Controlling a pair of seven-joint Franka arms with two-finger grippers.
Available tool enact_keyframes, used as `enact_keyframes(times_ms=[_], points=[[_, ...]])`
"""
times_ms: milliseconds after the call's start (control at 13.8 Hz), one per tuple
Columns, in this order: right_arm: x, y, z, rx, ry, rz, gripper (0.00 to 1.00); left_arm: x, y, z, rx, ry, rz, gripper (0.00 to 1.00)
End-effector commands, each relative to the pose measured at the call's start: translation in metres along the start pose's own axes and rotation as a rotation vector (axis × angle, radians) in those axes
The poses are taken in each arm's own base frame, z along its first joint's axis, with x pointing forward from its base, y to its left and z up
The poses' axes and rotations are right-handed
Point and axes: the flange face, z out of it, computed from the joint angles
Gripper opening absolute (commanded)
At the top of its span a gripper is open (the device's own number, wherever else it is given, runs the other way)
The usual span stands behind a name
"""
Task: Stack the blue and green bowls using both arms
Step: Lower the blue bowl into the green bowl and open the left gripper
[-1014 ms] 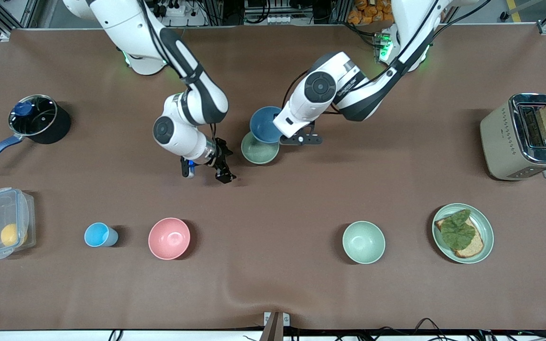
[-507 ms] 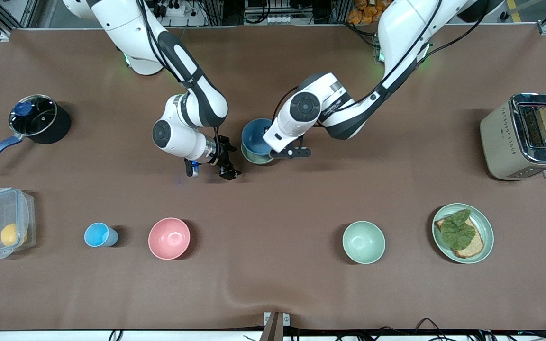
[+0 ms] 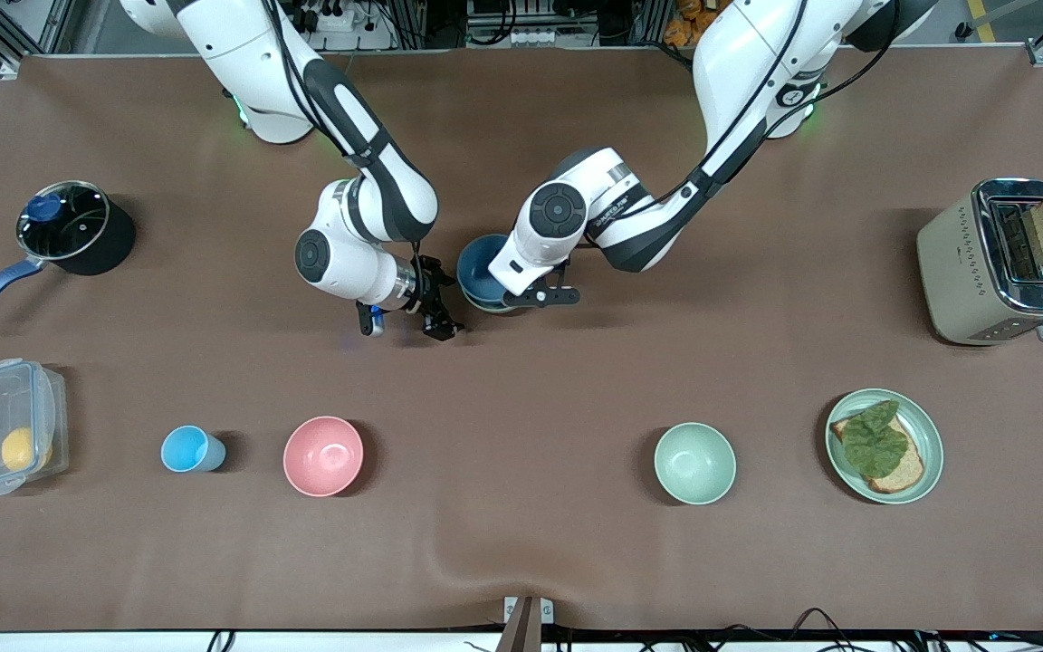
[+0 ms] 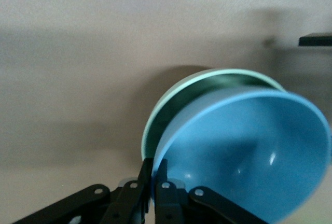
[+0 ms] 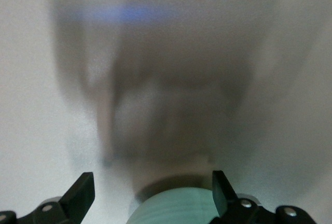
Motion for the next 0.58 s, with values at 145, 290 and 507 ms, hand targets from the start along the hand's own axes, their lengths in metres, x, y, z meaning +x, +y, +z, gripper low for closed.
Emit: enact_keyframes(times_ms=[145, 290, 507], points=[[0.000, 0.000, 0.001, 0.002, -0.016, -0.001, 1.00, 0.003, 0.018, -0.022, -0.022, 0.055, -0.004, 1.00], [0.001, -0.001, 0.000, 0.002, -0.017, -0.003, 1.00, 0.007, 0.015, -0.047, -0.029, 0.086, -0.009, 1.00], [0.003, -0.004, -0.011, -0.010, -0.031, -0.030, 1.00, 0.032, -0.016, -0.113, 0.004, 0.182, -0.047, 1.00]])
